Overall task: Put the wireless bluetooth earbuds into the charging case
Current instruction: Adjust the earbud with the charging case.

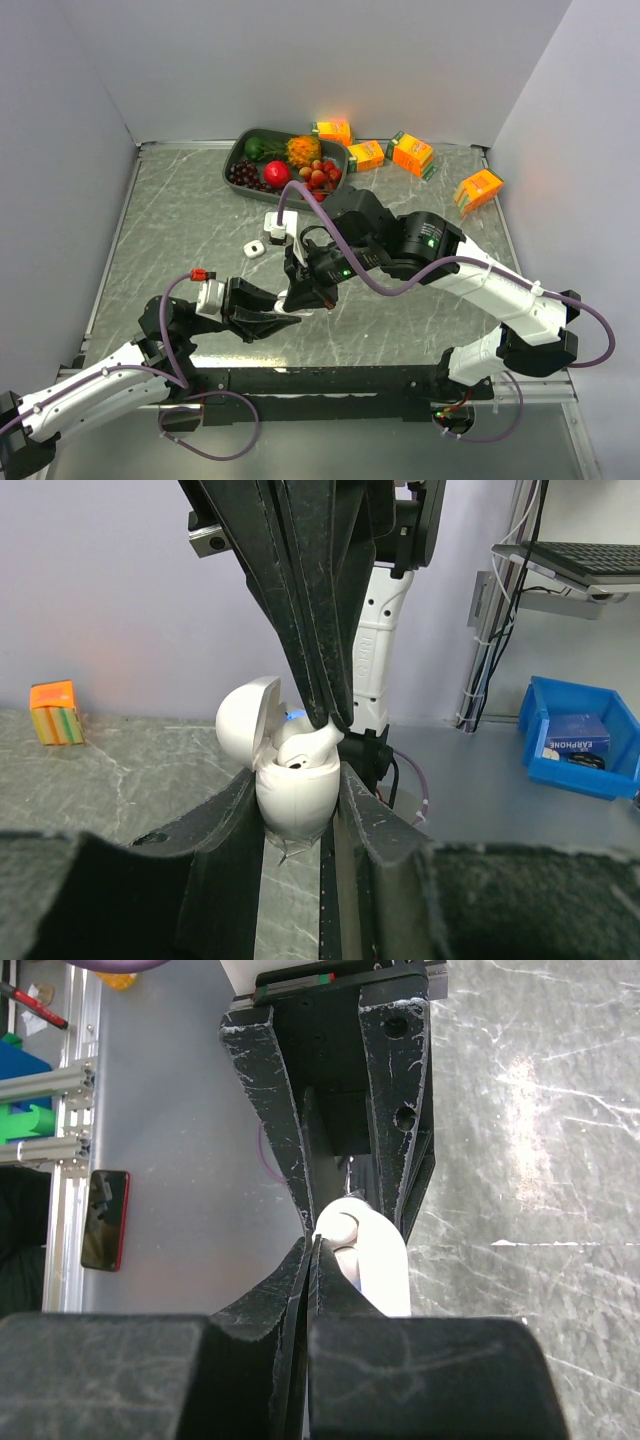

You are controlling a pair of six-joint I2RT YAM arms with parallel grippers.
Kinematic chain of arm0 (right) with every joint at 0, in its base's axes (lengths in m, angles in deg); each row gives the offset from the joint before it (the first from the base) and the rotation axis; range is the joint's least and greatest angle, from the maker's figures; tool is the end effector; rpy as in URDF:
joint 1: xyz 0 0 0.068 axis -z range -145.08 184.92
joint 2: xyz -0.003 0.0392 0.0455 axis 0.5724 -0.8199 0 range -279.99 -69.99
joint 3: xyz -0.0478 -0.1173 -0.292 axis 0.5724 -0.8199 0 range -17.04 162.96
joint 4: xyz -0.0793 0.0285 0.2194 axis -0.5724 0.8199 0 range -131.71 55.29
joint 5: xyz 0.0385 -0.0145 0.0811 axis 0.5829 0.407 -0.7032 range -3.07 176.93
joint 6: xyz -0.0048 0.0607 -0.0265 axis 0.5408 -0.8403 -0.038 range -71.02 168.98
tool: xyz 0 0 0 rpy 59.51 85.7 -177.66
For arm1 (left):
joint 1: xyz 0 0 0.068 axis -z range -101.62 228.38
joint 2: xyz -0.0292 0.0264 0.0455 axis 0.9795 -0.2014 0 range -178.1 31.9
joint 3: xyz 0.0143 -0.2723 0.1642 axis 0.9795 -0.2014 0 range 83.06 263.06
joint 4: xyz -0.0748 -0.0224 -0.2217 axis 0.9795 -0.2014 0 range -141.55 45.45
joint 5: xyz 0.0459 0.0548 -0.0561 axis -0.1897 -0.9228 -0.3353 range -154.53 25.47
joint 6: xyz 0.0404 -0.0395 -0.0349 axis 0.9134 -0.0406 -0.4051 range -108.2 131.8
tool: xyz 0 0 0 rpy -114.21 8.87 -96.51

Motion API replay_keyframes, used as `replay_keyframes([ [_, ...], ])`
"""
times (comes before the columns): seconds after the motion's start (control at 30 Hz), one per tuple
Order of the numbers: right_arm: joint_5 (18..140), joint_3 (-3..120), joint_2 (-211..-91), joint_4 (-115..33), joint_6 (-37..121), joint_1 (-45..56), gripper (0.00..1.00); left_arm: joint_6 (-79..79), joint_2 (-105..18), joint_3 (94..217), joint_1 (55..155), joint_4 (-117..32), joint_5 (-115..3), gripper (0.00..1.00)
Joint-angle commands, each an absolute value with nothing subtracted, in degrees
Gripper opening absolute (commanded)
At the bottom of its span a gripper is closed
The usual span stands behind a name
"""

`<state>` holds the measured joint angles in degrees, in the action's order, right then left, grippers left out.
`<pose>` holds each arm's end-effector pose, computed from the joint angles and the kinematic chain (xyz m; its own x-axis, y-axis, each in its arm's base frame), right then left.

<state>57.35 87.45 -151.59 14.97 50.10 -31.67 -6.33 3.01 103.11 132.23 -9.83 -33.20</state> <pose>0.0757 0.2399 0.4938 -0.2022 -0.5097 -0.8362 -0.9652 -0.0409 0.2583 0.0239 -0.0793 0.3415 -0.0559 -0.3742 -0.9257 0.9979 0.0102 -0.0644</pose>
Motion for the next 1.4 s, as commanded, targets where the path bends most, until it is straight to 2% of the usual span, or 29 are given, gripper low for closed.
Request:
replay_keyframes([
  [0.0,57.58,86.85,-150.93,16.03,50.65,-31.79,0.00,-5.95,3.07,105.38,132.43,-6.40,-33.77,0.01],
  [0.23,58.81,87.02,-151.11,16.38,50.12,-31.79,0.00,-6.13,2.81,105.56,132.43,-5.79,-33.33,0.01],
  [0.47,60.74,88.96,-151.28,16.91,49.59,-31.88,0.25,-6.13,3.07,105.30,132.61,-6.22,-33.77,0.01],
  [0.73,62.41,92.21,-151.29,18.49,49.50,-31.88,0.37,-6.13,3.07,105.03,132.61,-6.14,-34.04,0.01],
  [1.17,62.67,92.38,-151.37,18.40,49.50,-31.96,0.36,-6.39,2.89,105.21,132.61,-6.22,-34.03,0.01],
  [1.37,63.64,92.39,-151.81,18.67,49.51,-31.79,0.28,-6.48,2.37,105.65,132.61,-5.88,-33.60,0.01],
])
